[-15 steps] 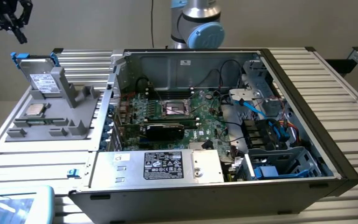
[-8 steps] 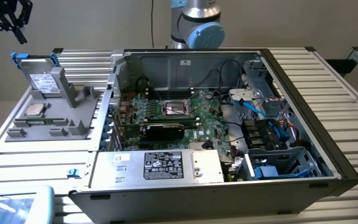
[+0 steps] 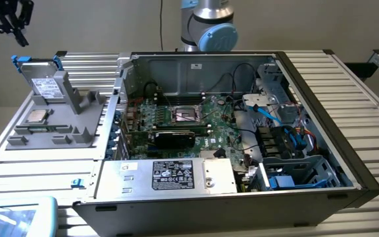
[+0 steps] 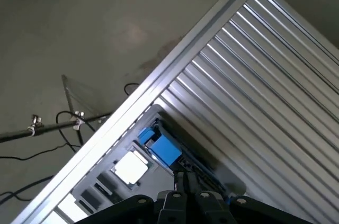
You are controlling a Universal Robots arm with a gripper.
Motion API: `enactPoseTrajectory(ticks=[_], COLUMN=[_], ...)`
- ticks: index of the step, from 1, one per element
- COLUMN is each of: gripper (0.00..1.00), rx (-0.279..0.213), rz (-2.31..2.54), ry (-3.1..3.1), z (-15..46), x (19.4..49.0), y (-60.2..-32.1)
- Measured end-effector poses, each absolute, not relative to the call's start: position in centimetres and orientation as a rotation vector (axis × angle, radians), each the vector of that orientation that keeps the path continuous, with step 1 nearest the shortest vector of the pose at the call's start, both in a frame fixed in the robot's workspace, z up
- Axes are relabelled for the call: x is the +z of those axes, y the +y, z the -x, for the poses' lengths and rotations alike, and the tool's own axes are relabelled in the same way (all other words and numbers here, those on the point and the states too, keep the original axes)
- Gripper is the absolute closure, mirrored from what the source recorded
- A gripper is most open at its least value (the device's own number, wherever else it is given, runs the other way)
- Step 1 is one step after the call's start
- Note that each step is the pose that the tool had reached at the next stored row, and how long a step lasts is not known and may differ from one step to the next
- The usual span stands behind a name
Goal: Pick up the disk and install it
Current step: 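Pick up the disk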
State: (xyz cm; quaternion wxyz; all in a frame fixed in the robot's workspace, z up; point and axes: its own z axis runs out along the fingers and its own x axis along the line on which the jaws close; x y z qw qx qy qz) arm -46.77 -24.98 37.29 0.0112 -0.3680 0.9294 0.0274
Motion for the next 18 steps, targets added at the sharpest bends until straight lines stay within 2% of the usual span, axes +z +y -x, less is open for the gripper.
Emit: enactPoseTrajectory(ticks=[18], gripper=[0.89], rx=[0.089], rz=[1.609], ry=[2.681], z=[46.77], x=[37.26], y=[-24.98])
